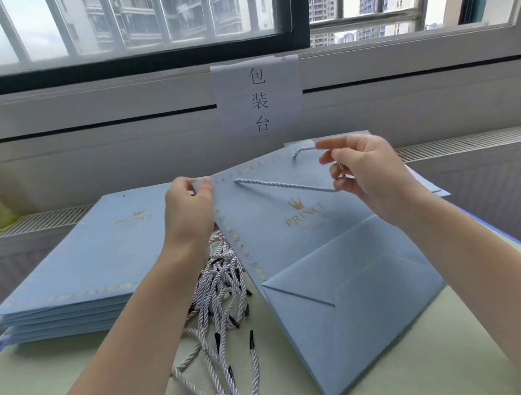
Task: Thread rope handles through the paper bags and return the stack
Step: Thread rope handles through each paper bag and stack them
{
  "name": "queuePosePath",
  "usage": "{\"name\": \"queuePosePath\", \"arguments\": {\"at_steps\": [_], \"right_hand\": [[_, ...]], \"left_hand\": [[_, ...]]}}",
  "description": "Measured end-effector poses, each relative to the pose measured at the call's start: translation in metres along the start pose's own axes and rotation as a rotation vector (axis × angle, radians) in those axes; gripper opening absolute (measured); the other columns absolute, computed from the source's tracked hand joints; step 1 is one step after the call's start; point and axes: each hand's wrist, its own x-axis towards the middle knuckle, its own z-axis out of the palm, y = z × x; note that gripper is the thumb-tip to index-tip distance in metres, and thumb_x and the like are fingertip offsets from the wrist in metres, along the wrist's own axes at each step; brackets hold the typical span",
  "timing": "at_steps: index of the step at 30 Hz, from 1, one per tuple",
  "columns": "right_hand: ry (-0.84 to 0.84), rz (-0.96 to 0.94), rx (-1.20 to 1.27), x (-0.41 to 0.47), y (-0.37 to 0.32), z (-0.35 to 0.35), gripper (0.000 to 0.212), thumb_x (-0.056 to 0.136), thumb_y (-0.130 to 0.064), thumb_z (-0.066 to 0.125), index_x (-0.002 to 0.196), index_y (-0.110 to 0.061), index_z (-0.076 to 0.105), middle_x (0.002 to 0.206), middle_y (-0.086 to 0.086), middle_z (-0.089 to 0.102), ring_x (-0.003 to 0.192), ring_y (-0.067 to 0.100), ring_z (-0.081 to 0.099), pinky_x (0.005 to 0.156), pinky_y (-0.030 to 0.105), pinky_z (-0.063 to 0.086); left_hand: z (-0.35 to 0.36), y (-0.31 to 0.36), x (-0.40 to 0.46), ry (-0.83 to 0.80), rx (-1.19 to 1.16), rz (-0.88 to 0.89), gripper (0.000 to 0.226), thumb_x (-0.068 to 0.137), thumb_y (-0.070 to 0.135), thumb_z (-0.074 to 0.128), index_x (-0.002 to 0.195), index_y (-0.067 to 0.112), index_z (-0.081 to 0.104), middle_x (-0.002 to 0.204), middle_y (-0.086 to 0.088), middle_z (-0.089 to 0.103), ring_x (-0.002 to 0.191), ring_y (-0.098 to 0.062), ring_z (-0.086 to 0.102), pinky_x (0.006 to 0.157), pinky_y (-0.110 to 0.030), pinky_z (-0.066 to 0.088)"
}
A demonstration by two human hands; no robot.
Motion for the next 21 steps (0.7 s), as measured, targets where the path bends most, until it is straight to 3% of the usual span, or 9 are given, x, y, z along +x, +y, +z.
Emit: {"name": "queuePosePath", "arguments": {"at_steps": [2,5,7,11,12,15,17,19,21], "right_hand": [[-0.082,0.038,-0.226,0.0,0.006,0.003,0.034,0.093,0.004,0.035,0.097,-0.012,0.064,0.095,0.007,0.06,0.065,0.011,0.053,0.059,0.017,0.049],[-0.105,-0.204,-0.928,0.0,0.018,0.002,0.034,0.096,-0.004,0.035,0.113,-0.015,0.062,0.115,0.004,0.056,0.098,0.02,0.054,0.08,0.033,0.049],[-0.103,-0.326,-1.18,-0.002,0.02,-0.001,0.035,0.094,-0.006,0.036,0.117,-0.019,0.059,0.119,0.001,0.053,0.111,0.022,0.047,0.084,0.038,0.045],[-0.233,-0.322,-1.155,0.0,0.017,-0.009,0.056,0.078,0.009,0.037,0.121,-0.022,0.056,0.117,0.002,0.053,0.112,0.022,0.047,0.089,0.039,0.044],[-0.269,-0.326,-1.15,0.0,0.017,-0.011,0.06,0.077,0.01,0.038,0.125,-0.023,0.053,0.119,0.003,0.051,0.114,0.022,0.045,0.091,0.04,0.042],[-0.306,-0.368,-1.206,0.001,0.019,-0.016,0.067,0.08,0.007,0.048,0.138,-0.027,0.039,0.134,-0.003,0.042,0.125,0.02,0.036,0.097,0.039,0.038],[-0.32,-0.405,-1.233,0.002,0.021,-0.018,0.07,0.083,-0.001,0.056,0.142,-0.029,0.032,0.139,-0.006,0.037,0.127,0.019,0.033,0.098,0.04,0.037],[-0.365,-0.375,-1.256,0.002,0.021,-0.019,0.075,0.083,-0.005,0.058,0.144,-0.033,0.026,0.142,-0.009,0.032,0.128,0.017,0.03,0.098,0.039,0.036],[-0.352,-0.358,-1.275,0.001,0.019,-0.018,0.072,0.085,-0.006,0.056,0.143,-0.035,0.025,0.143,-0.011,0.031,0.128,0.016,0.03,0.097,0.036,0.035]], "left_hand": [[-0.004,-0.005,0.005,0.131,-0.002,0.048,0.02,0.098,0.028,0.047,0.081,0.018,0.046,0.086,-0.011,0.052,0.075,-0.023,0.05,0.068,-0.039,0.045],[-0.009,-0.006,0.009,0.286,-0.046,0.071,0.016,0.096,0.031,0.049,0.09,0.017,0.045,0.094,-0.01,0.053,0.079,-0.024,0.05,0.076,-0.043,0.047],[-0.015,-0.005,0.013,0.366,-0.163,0.019,0.015,0.094,0.03,0.052,0.093,0.019,0.042,0.104,-0.009,0.054,0.086,-0.023,0.055,0.085,-0.044,0.052],[-0.028,-0.006,0.024,0.463,-0.263,-0.062,0.01,0.089,0.032,0.049,0.085,0.029,0.041,0.11,-0.006,0.055,0.09,-0.021,0.059,0.09,-0.049,0.052],[-0.031,-0.007,0.026,0.48,-0.283,-0.078,0.007,0.089,0.032,0.048,0.089,0.026,0.044,0.106,-0.004,0.055,0.089,-0.02,0.059,0.09,-0.048,0.052],[-0.034,-0.007,0.029,0.528,-0.328,-0.125,0.027,0.09,0.03,0.043,0.112,0.013,0.047,0.09,0.002,0.052,0.085,-0.02,0.058,0.087,-0.038,0.052],[-0.034,-0.006,0.027,0.555,-0.342,-0.134,0.019,0.091,0.027,0.039,0.102,0.012,0.046,0.081,0.005,0.048,0.079,-0.018,0.051,0.076,-0.034,0.048],[-0.032,-0.001,0.023,0.569,-0.431,-0.159,0.011,0.091,0.021,0.037,0.084,0.015,0.041,0.08,0.001,0.048,0.075,-0.02,0.05,0.071,-0.033,0.054],[-0.031,0.005,0.018,0.563,-0.554,-0.17,0.021,0.092,0.015,0.036,0.071,0.016,0.038,0.079,-0.004,0.048,0.073,-0.021,0.052,0.064,-0.027,0.057]]}}
